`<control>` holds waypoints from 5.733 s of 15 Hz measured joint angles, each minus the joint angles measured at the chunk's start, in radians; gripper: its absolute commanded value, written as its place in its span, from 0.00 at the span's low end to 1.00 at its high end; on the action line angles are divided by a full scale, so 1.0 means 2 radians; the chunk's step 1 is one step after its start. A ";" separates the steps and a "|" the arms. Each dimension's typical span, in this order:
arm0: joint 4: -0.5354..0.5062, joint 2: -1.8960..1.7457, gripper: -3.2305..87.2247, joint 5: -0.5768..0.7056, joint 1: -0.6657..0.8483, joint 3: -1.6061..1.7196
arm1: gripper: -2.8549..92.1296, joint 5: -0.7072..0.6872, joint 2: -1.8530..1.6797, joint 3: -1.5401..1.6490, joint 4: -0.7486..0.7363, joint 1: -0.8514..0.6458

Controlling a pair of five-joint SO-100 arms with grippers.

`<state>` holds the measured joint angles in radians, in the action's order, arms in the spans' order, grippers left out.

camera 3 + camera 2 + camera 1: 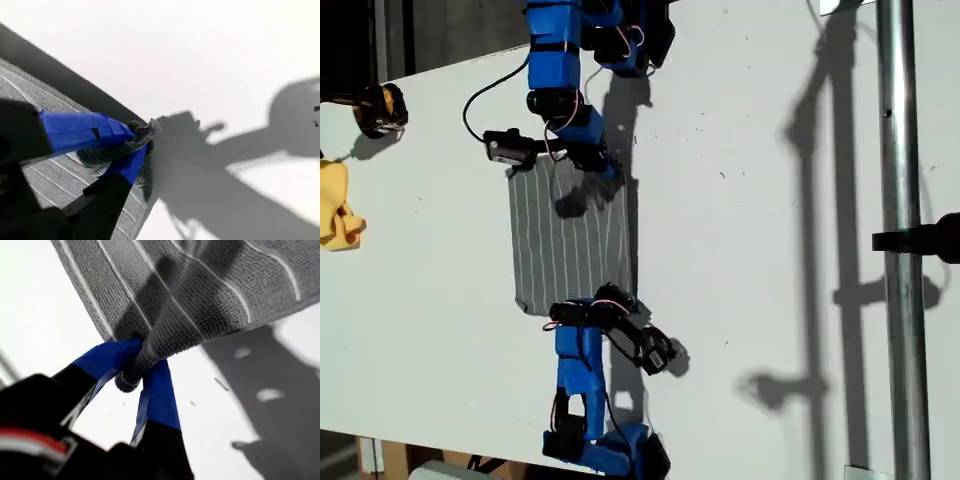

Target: Grasp corners of a towel and fold twice.

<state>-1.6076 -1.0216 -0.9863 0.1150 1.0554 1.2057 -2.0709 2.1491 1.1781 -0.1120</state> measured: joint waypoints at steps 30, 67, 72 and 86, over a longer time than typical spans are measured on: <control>0.147 -0.107 0.01 0.242 0.307 0.041 | 0.03 -0.321 0.124 -0.176 -0.114 -0.377; 0.203 -1.146 0.01 -0.006 0.117 0.791 | 0.03 0.070 -0.605 0.255 0.146 -0.133; 0.251 -1.224 0.06 -0.050 0.098 0.946 | 0.23 0.163 -0.607 0.367 0.130 -0.120; 0.163 -1.227 0.03 -0.084 -0.438 1.032 | 0.23 0.156 -0.609 0.377 0.124 -0.032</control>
<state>-1.2824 -3.4760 -1.1536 -0.7609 3.1186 1.5186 -3.2889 2.9038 1.4266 -0.1764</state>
